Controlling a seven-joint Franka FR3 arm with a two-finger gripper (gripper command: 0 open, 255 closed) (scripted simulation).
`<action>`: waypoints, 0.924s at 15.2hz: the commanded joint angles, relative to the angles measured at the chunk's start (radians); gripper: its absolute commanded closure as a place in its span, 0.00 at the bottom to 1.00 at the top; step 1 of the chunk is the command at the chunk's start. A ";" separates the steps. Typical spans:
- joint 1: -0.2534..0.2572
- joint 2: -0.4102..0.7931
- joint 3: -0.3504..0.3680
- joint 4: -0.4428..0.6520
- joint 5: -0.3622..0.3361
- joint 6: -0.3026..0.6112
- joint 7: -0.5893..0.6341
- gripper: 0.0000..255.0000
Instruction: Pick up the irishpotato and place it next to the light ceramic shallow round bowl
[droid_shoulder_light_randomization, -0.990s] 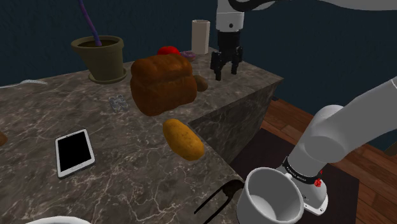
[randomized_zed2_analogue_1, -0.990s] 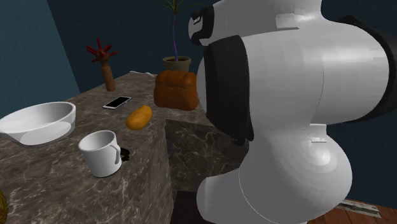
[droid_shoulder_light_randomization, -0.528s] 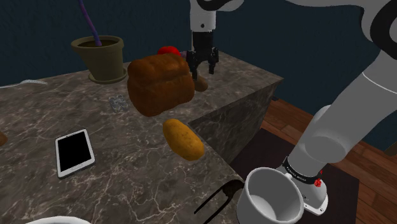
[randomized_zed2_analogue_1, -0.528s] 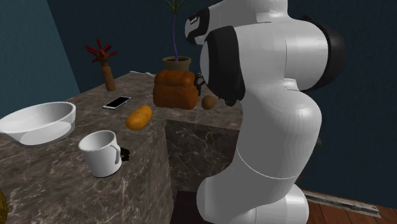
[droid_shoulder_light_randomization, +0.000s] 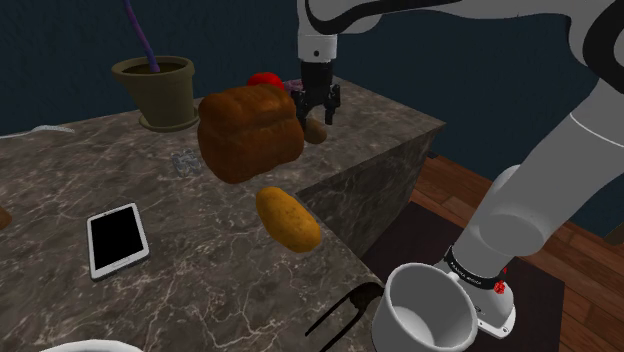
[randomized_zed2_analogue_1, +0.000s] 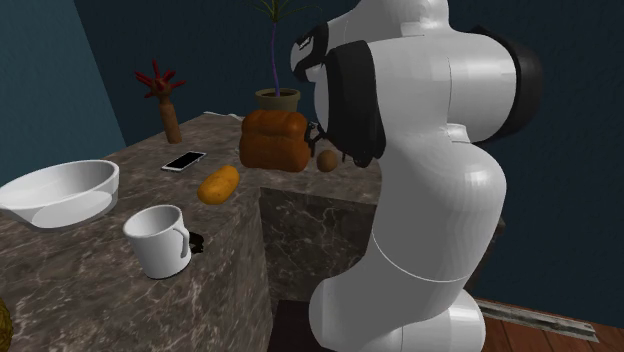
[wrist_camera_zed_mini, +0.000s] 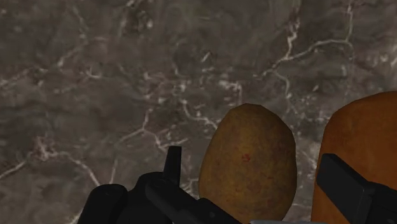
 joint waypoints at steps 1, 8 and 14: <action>0.006 0.017 0.007 -0.021 0.000 0.005 -0.003 0.00; 0.011 0.022 0.007 -0.018 0.000 0.008 0.002 1.00; 0.012 0.013 0.007 -0.034 0.001 0.014 0.001 1.00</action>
